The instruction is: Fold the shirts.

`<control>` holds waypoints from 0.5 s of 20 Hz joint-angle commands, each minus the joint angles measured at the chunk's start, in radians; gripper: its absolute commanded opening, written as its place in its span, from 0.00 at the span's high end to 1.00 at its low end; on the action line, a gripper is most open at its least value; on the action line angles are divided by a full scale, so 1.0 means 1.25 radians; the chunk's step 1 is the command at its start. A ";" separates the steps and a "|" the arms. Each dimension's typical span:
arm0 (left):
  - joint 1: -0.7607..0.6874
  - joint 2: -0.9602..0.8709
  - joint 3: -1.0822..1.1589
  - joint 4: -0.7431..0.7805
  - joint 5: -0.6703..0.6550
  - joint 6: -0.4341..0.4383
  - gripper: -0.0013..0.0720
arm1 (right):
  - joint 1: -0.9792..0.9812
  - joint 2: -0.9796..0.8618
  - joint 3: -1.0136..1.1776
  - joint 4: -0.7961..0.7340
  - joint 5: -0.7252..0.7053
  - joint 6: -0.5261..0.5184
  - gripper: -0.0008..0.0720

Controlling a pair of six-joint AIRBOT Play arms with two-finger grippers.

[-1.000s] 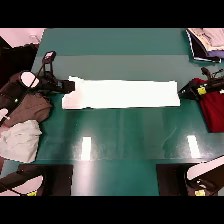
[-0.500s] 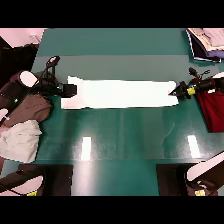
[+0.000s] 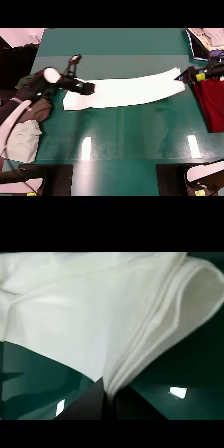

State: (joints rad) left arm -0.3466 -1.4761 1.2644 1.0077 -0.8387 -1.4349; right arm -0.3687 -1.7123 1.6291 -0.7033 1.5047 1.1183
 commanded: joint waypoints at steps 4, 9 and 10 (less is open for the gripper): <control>-0.101 -0.281 0.298 -0.064 0.007 0.002 0.95 | 0.154 0.042 0.206 0.046 0.026 0.099 0.98; -0.107 -0.407 0.407 -0.138 0.006 0.001 0.95 | 0.328 0.041 0.321 0.043 -0.022 0.111 0.98; -0.107 -0.416 0.410 -0.139 0.006 0.002 0.95 | 0.360 0.040 0.333 0.043 -0.040 0.111 0.98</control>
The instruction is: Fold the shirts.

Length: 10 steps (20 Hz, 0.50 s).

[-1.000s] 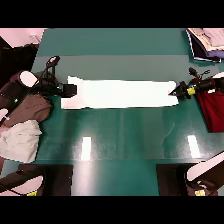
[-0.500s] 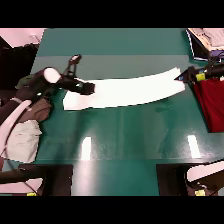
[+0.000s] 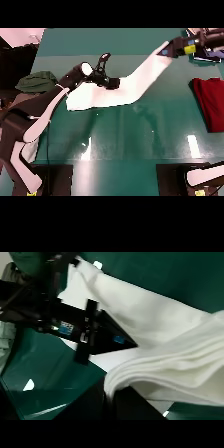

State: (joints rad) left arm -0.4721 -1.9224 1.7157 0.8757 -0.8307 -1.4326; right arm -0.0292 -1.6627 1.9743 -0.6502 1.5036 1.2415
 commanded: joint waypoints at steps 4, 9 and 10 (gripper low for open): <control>-0.002 -0.066 0.049 -0.025 -0.004 0.000 0.95 | 0.171 0.000 0.044 0.001 -0.092 0.012 0.98; 0.032 -0.062 0.065 0.018 -0.106 0.000 0.95 | 0.226 -0.020 0.048 -0.001 -0.121 0.008 0.98; 0.046 -0.053 0.076 0.042 -0.128 0.000 0.95 | 0.233 -0.024 0.049 -0.001 -0.130 0.008 0.98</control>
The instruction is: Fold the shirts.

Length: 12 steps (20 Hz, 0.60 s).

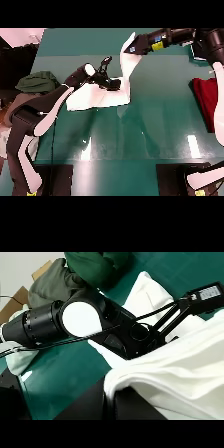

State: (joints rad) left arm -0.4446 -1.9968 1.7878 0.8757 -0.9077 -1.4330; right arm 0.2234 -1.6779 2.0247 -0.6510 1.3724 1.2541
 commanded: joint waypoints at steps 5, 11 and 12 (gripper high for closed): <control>0.139 0.151 0.027 0.174 -0.096 0.000 0.95 | 0.081 -0.047 0.009 -0.002 -0.080 -0.005 0.98; 0.315 0.346 0.027 0.294 -0.209 0.001 0.95 | 0.183 -0.123 0.009 -0.002 -0.217 -0.047 0.97; 0.336 0.370 0.027 0.303 -0.223 0.001 0.95 | 0.204 -0.140 0.009 -0.002 -0.239 -0.061 0.97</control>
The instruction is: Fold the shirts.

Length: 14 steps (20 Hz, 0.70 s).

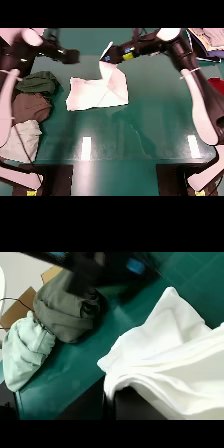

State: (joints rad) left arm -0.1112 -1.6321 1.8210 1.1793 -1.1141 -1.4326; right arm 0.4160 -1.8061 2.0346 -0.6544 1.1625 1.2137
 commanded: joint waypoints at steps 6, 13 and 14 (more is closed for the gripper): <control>0.130 0.153 0.000 0.062 -0.112 0.016 0.95 | 0.208 -0.176 0.002 0.051 -0.287 -0.120 0.44; 0.130 0.152 0.000 0.061 -0.150 0.021 0.95 | 0.140 -0.117 0.000 -0.067 -0.166 -0.067 0.37; 0.130 0.152 0.000 0.056 -0.151 0.021 0.95 | 0.101 -0.101 0.000 -0.107 -0.117 -0.040 0.37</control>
State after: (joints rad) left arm 0.0486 -1.4448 1.8210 1.2530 -1.2819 -1.4113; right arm 0.6174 -1.9728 2.0354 -0.6811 0.9012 1.1011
